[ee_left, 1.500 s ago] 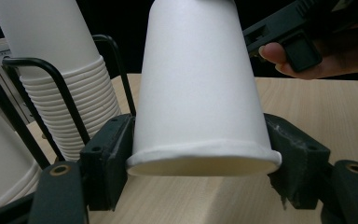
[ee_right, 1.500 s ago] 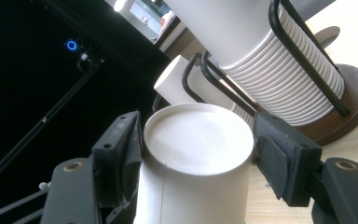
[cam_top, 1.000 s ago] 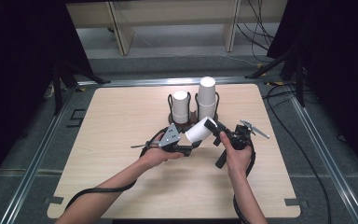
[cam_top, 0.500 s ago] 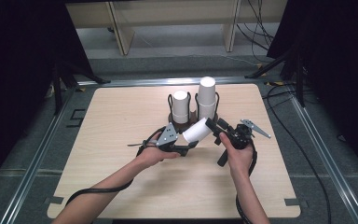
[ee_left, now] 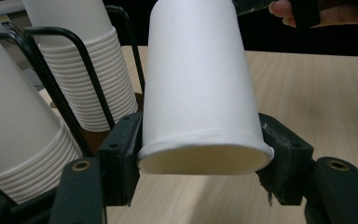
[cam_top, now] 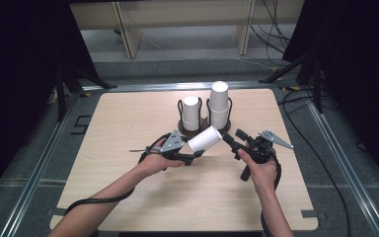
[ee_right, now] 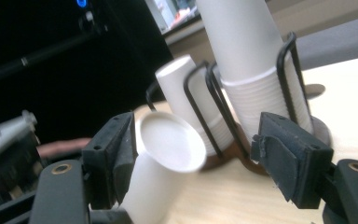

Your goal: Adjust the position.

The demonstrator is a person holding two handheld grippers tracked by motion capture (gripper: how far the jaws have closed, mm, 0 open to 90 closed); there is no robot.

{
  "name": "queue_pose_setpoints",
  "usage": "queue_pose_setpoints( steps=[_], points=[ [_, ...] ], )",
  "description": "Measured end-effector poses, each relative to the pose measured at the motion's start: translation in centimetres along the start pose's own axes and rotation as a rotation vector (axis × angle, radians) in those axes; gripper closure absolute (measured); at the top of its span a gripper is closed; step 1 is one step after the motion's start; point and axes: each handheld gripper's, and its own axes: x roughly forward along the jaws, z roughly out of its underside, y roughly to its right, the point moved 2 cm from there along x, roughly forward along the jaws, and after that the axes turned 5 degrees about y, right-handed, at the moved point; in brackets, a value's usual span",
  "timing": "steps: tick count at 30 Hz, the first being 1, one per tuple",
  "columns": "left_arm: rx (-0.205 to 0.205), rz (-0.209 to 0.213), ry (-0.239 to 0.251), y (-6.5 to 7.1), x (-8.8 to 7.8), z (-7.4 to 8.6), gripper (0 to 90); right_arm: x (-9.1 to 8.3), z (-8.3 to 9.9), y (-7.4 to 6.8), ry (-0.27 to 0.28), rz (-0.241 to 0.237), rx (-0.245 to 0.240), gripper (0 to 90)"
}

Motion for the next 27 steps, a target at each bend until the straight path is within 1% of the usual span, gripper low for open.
queue_pose_setpoints(
  steps=[1,2,3,4,5,6,7,8,9,10,11,12,13,14,15,16,17,18,19,20,21,22,23,24,25,26,27],
  points=[
    [0.006,0.0,-0.013,-0.1,-0.2,0.0,37.5,-0.2,0.2,0.2,-0.018,0.011,-0.026,29.5],
    [0.012,-0.002,-0.015,-0.1,-0.4,0.0,37.5,-0.3,0.3,0.3,-0.031,0.017,-0.04,29.3],
    [0.016,0.001,-0.027,-0.2,-0.6,-0.1,37.5,-0.4,0.6,0.5,-0.034,0.004,-0.069,29.4],
    [0.024,0.005,-0.026,-0.3,-0.7,-0.1,37.5,-0.6,0.8,0.5,-0.052,0.013,-0.073,29.4],
    [0.025,0.003,-0.033,-0.3,-0.8,-0.1,37.5,-0.8,1.0,0.5,-0.059,0.015,-0.091,29.4],
    [0.028,0.009,-0.035,-0.4,-0.9,-0.2,37.5,-0.9,1.2,0.5,-0.071,0.007,-0.083,29.3],
    [0.035,0.008,-0.048,-0.5,-1.1,-0.2,37.4,-1.1,1.4,0.7,-0.079,0.012,-0.113,29.2],
    [0.038,0.011,-0.052,-0.5,-1.2,-0.2,37.3,-1.2,1.5,0.8,-0.104,0.015,-0.133,29.1],
    [0.04,0.019,-0.063,-0.6,-1.4,-0.3,37.3,-1.3,1.6,0.9,-0.111,0.01,-0.14,29.0],
    [0.043,0.017,-0.062,-0.7,-1.5,-0.3,37.4,-1.2,1.9,1.0,-0.115,-0.003,-0.146,28.8],
    [0.055,0.021,-0.076,-0.8,-1.8,-0.3,37.4,-1.3,2.0,1.0,-0.13,0.0,-0.148,28.7],
    [0.05,0.027,-0.069,-0.9,-1.8,-0.3,37.4,-1.3,2.2,1.0,-0.141,0.001,-0.162,28.3],
    [0.049,0.032,-0.077,-0.9,-2.0,-0.3,37.5,-1.4,2.4,0.8,-0.185,-0.007,-0.168,27.8],
    [0.049,0.035,-0.077,-1.0,-2.0,-0.4,37.5,-1.4,2.4,0.8,-0.185,-0.007,-0.168,27.8],
    [0.054,0.036,-0.082,-1.1,-2.2,-0.4,37.5,-1.3,2.5,0.8,-0.178,-0.023,-0.185,27.9],
    [0.057,0.038,-0.092,-1.2,-2.3,-0.5,37.5,-1.3,2.5,0.8,-0.197,-0.032,-0.202,28.2],
    [0.05,0.04,-0.089,-1.2,-2.4,-0.5,37.5,-1.1,2.6,0.8,-0.194,-0.037,-0.214,28.1],
    [0.051,0.039,-0.09,-1.3,-2.5,-0.6,37.5,-1.1,2.6,0.7,-0.211,-0.04,-0.217,27.6],
    [0.048,0.043,-0.093,-1.4,-2.6,-0.6,37.5,-1.1,2.7,0.7,-0.221,-0.032,-0.217,27.1],
    [0.05,0.04,-0.092,-1.4,-2.7,-0.7,37.5,-1.1,2.8,0.4,-0.228,-0.04,-0.182,27.0],
    [0.052,0.046,-0.087,-1.4,-2.7,-0.7,37.6,-1.0,2.8,0.7,-0.233,-0.049,-0.219,27.0],
    [0.061,0.047,-0.103,-1.5,-2.9,-0.7,37.5,-0.9,2.8,0.6,-0.244,-0.048,-0.231,26.6],
    [0.066,0.053,-0.113,-1.5,-3.1,-0.8,37.5,-0.9,2.8,0.6,-0.244,-0.048,-0.231,26.6],
    [0.069,0.056,-0.113,-1.6,-3.1,-0.8,37.6,-0.9,2.9,0.5,-0.252,-0.055,-0.207,26.4],
    [0.074,0.057,-0.114,-1.6,-3.2,-0.8,37.6,-0.8,3.0,0.5,-0.258,-0.058,-0.217,26.2],
    [0.076,0.058,-0.117,-1.5,-3.3,-0.9,37.6,-0.7,3.0,0.5,-0.25,-0.05,-0.247,26.3],
    [0.078,0.061,-0.12,-1.5,-3.3,-1.0,37.6,-0.8,3.1,0.5,-0.258,-0.043,-0.238,26.5]
  ],
)
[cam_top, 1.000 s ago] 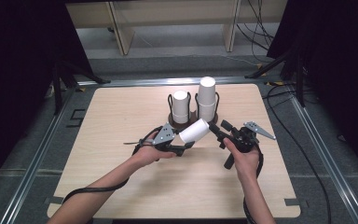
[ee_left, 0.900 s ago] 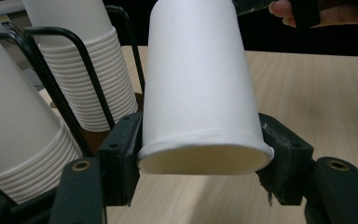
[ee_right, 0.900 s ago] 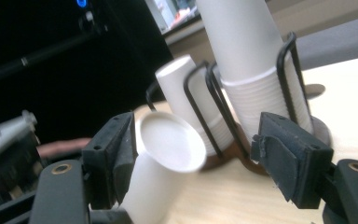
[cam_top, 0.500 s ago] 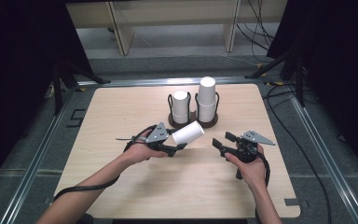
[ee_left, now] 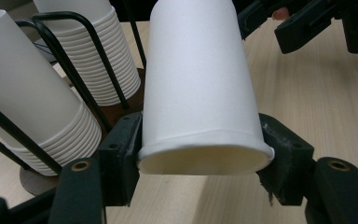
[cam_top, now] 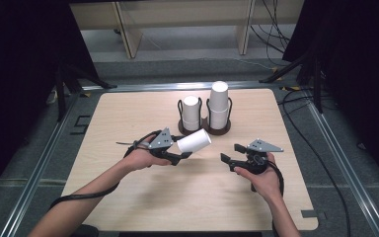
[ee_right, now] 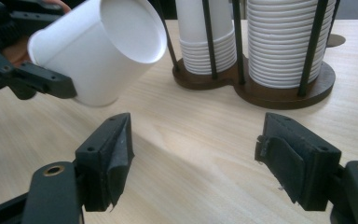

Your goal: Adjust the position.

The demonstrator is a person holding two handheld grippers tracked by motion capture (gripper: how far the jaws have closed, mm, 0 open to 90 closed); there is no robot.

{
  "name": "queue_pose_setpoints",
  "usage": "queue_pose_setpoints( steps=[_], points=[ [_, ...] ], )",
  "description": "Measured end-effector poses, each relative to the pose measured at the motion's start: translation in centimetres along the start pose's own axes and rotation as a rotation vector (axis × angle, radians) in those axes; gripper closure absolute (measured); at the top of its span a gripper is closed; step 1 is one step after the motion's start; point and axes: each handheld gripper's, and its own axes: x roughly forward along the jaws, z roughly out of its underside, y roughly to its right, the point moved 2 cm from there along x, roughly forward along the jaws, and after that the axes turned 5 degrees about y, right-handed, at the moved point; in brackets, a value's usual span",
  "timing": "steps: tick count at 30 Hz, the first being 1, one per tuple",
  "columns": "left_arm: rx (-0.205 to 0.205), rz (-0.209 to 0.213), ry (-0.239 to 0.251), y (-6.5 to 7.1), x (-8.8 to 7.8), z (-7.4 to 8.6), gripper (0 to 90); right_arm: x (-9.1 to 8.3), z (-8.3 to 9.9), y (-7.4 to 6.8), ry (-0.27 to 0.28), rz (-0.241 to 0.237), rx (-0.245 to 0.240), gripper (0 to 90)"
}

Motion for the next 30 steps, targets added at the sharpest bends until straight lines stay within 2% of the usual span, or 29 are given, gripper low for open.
queue_pose_setpoints(
  steps=[3,6,8,9,12,14,18,20,22,23,24,25,26,27,29,30],
  points=[
    [0.007,0.007,-0.013,-0.02,-0.23,-0.3,37.6,0.15,0.23,0.14,0.006,0.014,-0.003,26.3],
    [0.015,0.015,-0.028,-0.02,-0.24,-0.36,37.7,0.13,0.46,0.26,-0.016,0.017,-0.024,26.0],
    [0.02,0.02,-0.036,0.0,-0.18,-0.37,37.7,0.24,0.59,0.07,-0.014,0.003,-0.006,25.7],
    [0.022,0.022,-0.042,0.0,-0.18,-0.39,37.7,0.08,0.56,0.07,-0.03,0.015,-0.015,25.7],
    [0.031,0.033,-0.055,0.02,-0.23,-0.49,37.6,0.08,0.58,0.18,-0.026,0.015,-0.042,25.6],
    [0.043,0.049,-0.064,0.07,-0.25,-0.56,37.7,0.1,0.67,0.07,-0.037,-0.002,-0.026,26.1],
    [0.059,0.07,-0.08,0.22,-0.29,-0.6,37.6,0.09,0.65,0.08,-0.026,-0.005,-0.037,26.3],
    [0.071,0.077,-0.09,0.17,-0.31,-0.6,37.6,0.15,0.64,-0.02,-0.022,-0.022,-0.035,26.3],
    [0.076,0.086,-0.097,0.14,-0.34,-0.6,37.6,0.1,0.62,-0.23,-0.046,-0.028,-0.037,26.3],
    [0.077,0.089,-0.101,0.13,-0.35,-0.6,37.6,0.14,0.57,-0.1,-0.043,-0.029,-0.062,26.4],
    [0.081,0.095,-0.104,0.13,-0.35,-0.6,37.6,0.16,0.58,-0.11,-0.048,-0.031,-0.066,26.3],
    [0.075,0.096,-0.104,0.16,-0.3,-0.57,37.6,0.16,0.58,-0.11,-0.048,-0.031,-0.066,26.3],
    [0.09,0.102,-0.12,0.05,-0.35,-0.56,37.6,0.28,0.64,-0.32,-0.056,-0.055,-0.043,26.3],
    [0.088,0.105,-0.121,0.09,-0.34,-0.53,37.6,0.33,0.59,-0.2,-0.053,-0.053,-0.075,26.3],
    [0.092,0.12,-0.131,0.12,-0.32,-0.5,37.5,0.29,0.6,-0.32,-0.074,-0.053,-0.066,26.4],
    [0.111,0.131,-0.15,0.06,-0.43,-0.52,37.5,0.37,0.66,-0.49,-0.084,-0.064,-0.048,26.4]
  ],
)
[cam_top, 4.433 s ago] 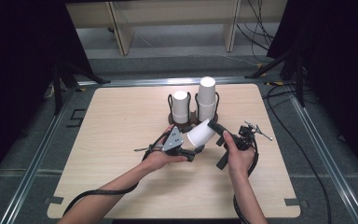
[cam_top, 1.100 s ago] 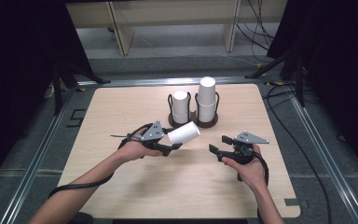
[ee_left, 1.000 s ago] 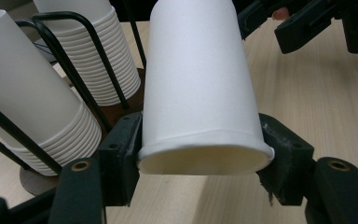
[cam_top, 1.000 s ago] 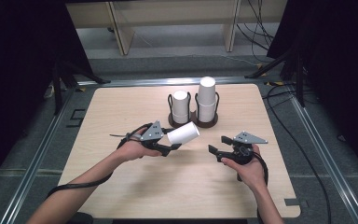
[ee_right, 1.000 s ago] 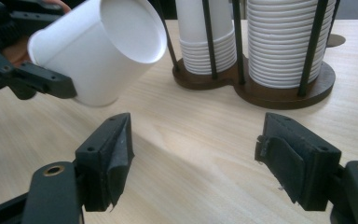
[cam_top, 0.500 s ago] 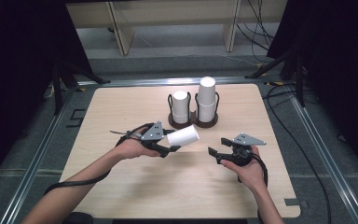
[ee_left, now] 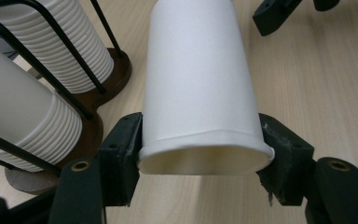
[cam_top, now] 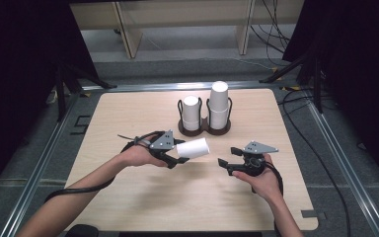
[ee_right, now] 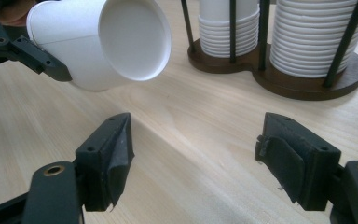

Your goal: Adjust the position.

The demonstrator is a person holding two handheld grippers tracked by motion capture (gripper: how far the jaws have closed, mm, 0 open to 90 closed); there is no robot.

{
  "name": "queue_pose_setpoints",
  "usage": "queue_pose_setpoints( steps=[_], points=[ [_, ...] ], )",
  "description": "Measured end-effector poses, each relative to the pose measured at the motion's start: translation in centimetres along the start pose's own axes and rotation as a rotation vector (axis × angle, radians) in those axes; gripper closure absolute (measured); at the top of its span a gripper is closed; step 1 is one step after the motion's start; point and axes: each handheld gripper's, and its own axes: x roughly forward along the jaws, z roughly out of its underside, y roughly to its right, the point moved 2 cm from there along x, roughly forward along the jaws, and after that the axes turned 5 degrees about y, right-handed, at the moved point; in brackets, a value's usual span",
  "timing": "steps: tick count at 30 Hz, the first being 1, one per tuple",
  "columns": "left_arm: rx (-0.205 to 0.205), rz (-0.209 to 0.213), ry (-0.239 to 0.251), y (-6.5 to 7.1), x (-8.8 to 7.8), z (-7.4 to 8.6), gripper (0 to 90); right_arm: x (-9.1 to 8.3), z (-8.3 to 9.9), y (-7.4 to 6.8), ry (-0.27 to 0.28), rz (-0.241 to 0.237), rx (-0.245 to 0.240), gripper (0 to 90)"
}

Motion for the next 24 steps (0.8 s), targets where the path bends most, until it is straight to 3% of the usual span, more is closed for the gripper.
queue_pose_setpoints(
  steps=[1,7,10,15,21,24],
  points=[
    [0.008,0.008,-0.007,0.01,-0.04,-0.03,37.5,0.11,-0.05,0.15,0.006,-0.005,-0.03,26.4],
    [0.041,0.04,-0.035,-0.08,-0.15,-0.03,37.5,0.45,-0.11,0.41,-0.025,-0.041,-0.092,26.5],
    [0.038,0.048,-0.035,0.04,-0.12,0.04,37.5,0.8,0.04,0.35,-0.042,-0.087,-0.09,25.7],
    [0.052,0.061,-0.049,0.21,-0.06,0.04,37.4,1.03,0.09,0.31,-0.062,-0.092,-0.124,25.7],
    [0.083,0.076,-0.073,0.23,-0.1,-0.16,37.1,0.95,-0.03,0.24,-0.067,-0.098,-0.126,25.8],
    [0.08,0.083,-0.075,0.3,-0.09,-0.25,37.1,0.9,-0.04,0.27,-0.066,-0.099,-0.136,25.8]
  ],
)
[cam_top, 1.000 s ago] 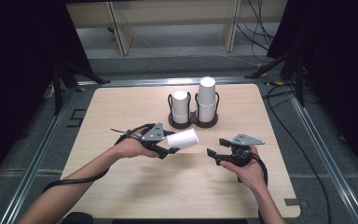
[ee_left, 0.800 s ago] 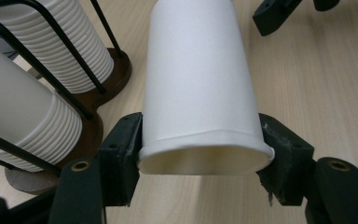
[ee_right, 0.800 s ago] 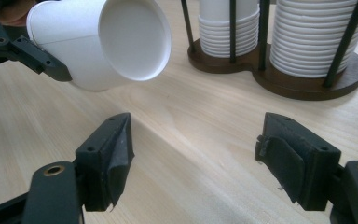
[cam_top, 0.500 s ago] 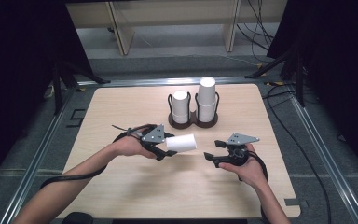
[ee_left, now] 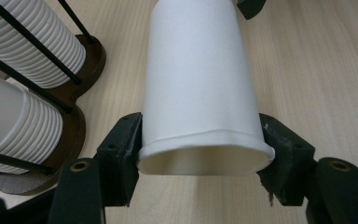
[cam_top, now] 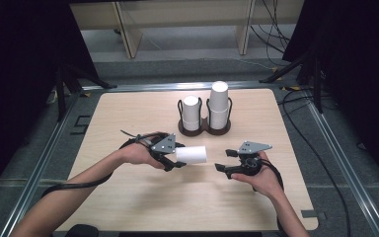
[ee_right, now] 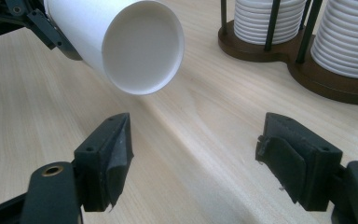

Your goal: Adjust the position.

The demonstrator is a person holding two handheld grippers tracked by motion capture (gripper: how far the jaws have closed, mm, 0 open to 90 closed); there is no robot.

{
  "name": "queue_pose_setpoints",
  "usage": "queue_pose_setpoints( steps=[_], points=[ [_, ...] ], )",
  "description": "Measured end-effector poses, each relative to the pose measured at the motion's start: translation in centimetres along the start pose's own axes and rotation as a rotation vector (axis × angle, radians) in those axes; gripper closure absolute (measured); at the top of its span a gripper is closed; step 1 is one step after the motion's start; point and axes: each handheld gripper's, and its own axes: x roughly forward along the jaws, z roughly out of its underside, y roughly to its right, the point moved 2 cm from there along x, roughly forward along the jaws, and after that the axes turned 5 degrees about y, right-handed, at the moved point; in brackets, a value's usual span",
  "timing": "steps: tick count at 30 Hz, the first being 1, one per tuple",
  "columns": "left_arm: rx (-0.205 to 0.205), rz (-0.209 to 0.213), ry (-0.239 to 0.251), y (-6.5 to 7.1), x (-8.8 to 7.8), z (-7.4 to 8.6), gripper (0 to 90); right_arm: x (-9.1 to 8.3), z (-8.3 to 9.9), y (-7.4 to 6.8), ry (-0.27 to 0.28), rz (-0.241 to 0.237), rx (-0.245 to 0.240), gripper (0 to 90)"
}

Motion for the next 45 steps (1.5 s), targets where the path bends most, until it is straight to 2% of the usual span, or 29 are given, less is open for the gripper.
queue_pose_setpoints(
  steps=[3,4,5,8,9,13,25,29,30,31,32,33,37,39,42,43,44,45],
  points=[
    [0.015,0.008,-0.019,-0.1,-0.07,-0.07,37.2,0.1,0.02,-0.02,0.008,-0.007,0.001,25.8],
    [0.015,0.009,-0.022,-0.1,-0.08,-0.09,37.1,0.01,0.0,0.0,-0.006,-0.003,-0.001,25.7],
    [0.02,0.018,-0.029,-0.13,-0.1,-0.13,37.2,-0.02,0.02,-0.21,-0.017,-0.007,0.027,25.7],
    [0.028,0.015,-0.038,-0.16,-0.23,-0.27,37.1,0.02,-0.01,-0.26,-0.019,-0.007,0.023,25.7],
    [0.026,0.016,-0.038,-0.16,-0.23,-0.28,37.1,0.07,-0.08,-0.12,-0.014,-0.007,-0.007,25.7],
    [0.032,0.019,-0.067,-0.28,-0.45,-0.39,37.1,0.18,-0.25,-0.24,-0.018,-0.015,-0.02,25.7],
    [0.057,0.041,-0.106,-0.36,-0.67,-0.68,37.1,0.2,-0.3,-0.31,-0.028,-0.014,-0.013,25.8],
    [0.069,0.046,-0.131,-0.32,-0.78,-0.75,37.1,0.08,-0.4,-0.24,-0.028,-0.012,-0.026,25.8],
    [0.071,0.048,-0.137,-0.32,-0.78,-0.75,37.1,0.06,-0.42,-0.32,-0.031,-0.02,-0.013,25.8],
    [0.062,0.046,-0.131,-0.24,-0.7,-0.73,37.1,0.09,-0.43,-0.33,-0.027,-0.02,-0.012,25.8],
    [0.073,0.05,-0.144,-0.32,-0.75,-0.74,37.1,0.02,-0.47,-0.28,-0.031,-0.016,-0.023,25.8],
    [0.073,0.053,-0.148,-0.32,-0.73,-0.73,37.1,0.02,-0.45,-0.43,-0.036,-0.02,-0.001,25.8],
    [0.079,0.062,-0.165,-0.29,-0.74,-0.8,37.1,0.04,-0.51,-0.47,-0.039,-0.017,-0.007,25.8],
    [0.084,0.072,-0.177,-0.27,-0.75,-0.86,37.1,0.09,-0.57,-0.37,-0.036,-0.016,-0.03,25.9],
    [0.088,0.074,-0.188,-0.28,-0.78,-0.91,37.2,0.2,-0.62,-0.43,-0.038,-0.021,-0.036,25.8],
    [0.089,0.076,-0.191,-0.29,-0.78,-0.92,37.1,0.16,-0.66,-0.55,-0.042,-0.023,-0.024,25.8],
    [0.088,0.08,-0.197,-0.28,-0.78,-0.94,37.1,0.23,-0.71,-0.47,-0.039,-0.026,-0.042,25.8],
    [0.09,0.083,-0.2,-0.28,-0.77,-0.94,37.1,0.26,-0.74,-0.54,-0.043,-0.026,-0.04,25.8]
  ],
)
